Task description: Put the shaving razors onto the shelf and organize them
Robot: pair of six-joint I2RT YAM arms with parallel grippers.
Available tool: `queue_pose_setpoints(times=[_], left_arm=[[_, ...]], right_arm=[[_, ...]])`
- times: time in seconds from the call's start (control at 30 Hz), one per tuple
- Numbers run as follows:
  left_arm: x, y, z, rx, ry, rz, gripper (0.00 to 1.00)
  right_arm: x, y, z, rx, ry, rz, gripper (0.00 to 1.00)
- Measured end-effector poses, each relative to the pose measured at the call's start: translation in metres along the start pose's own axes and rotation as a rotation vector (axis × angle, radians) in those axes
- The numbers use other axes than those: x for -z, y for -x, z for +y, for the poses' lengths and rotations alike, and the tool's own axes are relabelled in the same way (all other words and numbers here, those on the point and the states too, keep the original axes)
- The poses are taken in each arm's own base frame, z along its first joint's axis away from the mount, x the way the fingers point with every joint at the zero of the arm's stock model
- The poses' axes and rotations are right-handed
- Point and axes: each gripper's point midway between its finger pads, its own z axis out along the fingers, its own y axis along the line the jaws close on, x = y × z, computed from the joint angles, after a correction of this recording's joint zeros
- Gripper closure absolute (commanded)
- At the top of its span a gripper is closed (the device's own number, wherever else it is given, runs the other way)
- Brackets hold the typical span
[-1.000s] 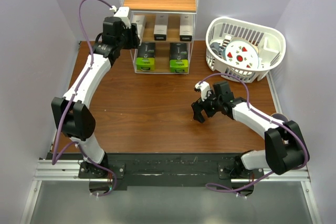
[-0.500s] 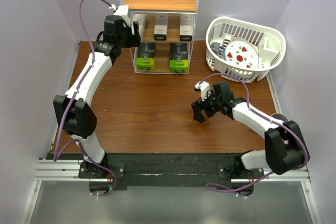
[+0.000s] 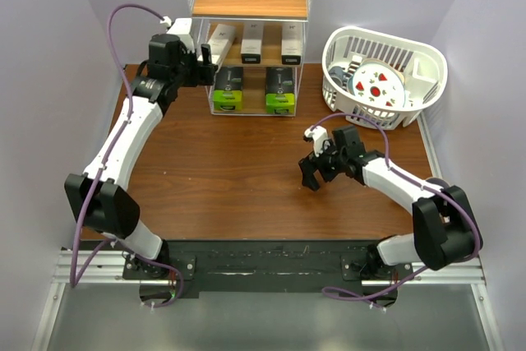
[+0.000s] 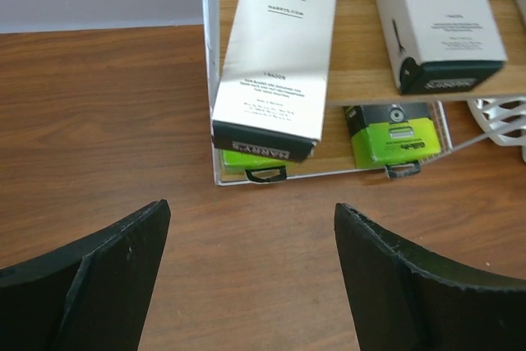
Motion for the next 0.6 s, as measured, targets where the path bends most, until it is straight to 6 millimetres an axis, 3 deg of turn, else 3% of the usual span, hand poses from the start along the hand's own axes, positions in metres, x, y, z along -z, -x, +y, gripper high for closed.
queue_pose_setpoints(times=[0.03, 0.2, 0.27, 0.37, 0.4, 0.47, 0.5, 0.6], left_arm=[[0.004, 0.001, -0.002, -0.002, -0.014, -0.004, 0.14], [0.012, -0.003, -0.010, -0.057, -0.080, -0.023, 0.41], [0.008, -0.008, -0.009, -0.083, -0.103, -0.027, 0.45], [0.000, -0.022, 0.002, -0.113, -0.134, -0.043, 0.62], [-0.002, -0.028, 0.008, -0.117, -0.141, -0.049, 0.65], [-0.002, -0.036, 0.020, -0.125, -0.150, -0.073, 0.82], [0.000, -0.038, 0.027, -0.129, -0.155, -0.092, 0.86], [0.004, -0.028, 0.038, -0.139, -0.158, -0.162, 0.89]], right_arm=[[-0.001, 0.000, 0.000, 0.000, 0.000, 0.001, 0.01], [-0.003, 0.002, -0.001, -0.003, 0.002, 0.006, 0.04], [-0.003, 0.004, -0.001, -0.001, 0.005, 0.002, 0.13], [0.001, 0.018, 0.004, 0.002, 0.040, -0.022, 0.23], [0.004, 0.029, 0.007, -0.003, 0.056, -0.038, 0.32], [0.011, 0.067, 0.010, 0.007, 0.075, -0.114, 0.47], [0.017, 0.093, 0.011, 0.015, 0.083, -0.166, 0.63], [0.038, 0.181, 0.015, 0.065, 0.091, -0.351, 0.85]])
